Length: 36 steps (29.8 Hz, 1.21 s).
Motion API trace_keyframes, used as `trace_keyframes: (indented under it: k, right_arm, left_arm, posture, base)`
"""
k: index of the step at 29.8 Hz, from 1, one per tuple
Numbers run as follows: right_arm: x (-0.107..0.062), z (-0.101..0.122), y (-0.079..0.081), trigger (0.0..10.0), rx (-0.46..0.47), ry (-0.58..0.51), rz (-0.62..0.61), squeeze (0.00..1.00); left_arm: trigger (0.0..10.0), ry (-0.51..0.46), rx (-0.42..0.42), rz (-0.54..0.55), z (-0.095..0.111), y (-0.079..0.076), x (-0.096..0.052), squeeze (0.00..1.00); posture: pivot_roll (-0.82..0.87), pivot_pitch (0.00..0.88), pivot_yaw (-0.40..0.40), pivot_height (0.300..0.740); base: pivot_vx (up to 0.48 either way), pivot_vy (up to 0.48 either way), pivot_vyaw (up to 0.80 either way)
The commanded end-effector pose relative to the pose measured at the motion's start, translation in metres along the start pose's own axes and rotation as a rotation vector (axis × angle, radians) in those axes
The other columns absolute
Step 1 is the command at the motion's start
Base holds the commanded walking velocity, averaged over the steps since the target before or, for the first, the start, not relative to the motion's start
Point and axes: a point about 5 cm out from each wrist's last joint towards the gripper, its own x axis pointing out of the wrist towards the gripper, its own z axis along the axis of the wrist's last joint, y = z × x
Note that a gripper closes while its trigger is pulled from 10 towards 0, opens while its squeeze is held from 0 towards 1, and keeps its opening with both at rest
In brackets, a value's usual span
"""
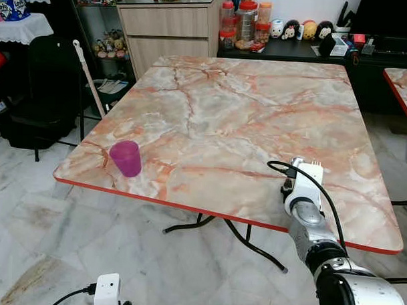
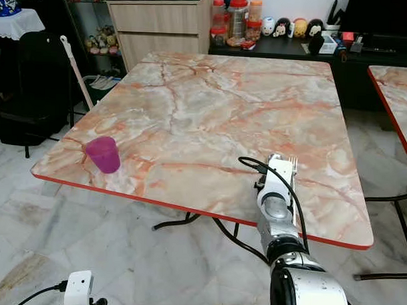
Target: Setting the table
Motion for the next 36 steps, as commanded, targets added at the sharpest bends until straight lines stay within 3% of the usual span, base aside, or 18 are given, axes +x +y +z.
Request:
trace_keyframes:
  k: [1,21,36]
  right_arm:
    - [-0.001,-0.004,0.009,0.0,-0.004,0.028,0.038,0.00]
    - [-0.004,-0.005,0.021,0.0,-0.004,0.014,0.094,0.00]
    - [-0.013,0.046,0.056,0.0,-0.002,-0.318,0.288,0.00]
  left_arm:
    - [10.0,0.012,0.011,-0.004,0.000,0.001,0.000,0.00]
    - [10.0,0.001,0.011,0.013,0.003,0.001,0.001,0.00]
    - [10.0,-0.029,-0.013,0.043,0.007,0.003,0.001,0.00]
  posture:
    - [0.02,0.000,0.078,0.740]
    - [0.03,0.000,0.075,0.740]
    - [0.02,0.000,0.068,0.740]
  base:
    - [0.000,0.000,0.00]
    - [0.000,0.000,0.00]
    - [0.000,0.000,0.00]
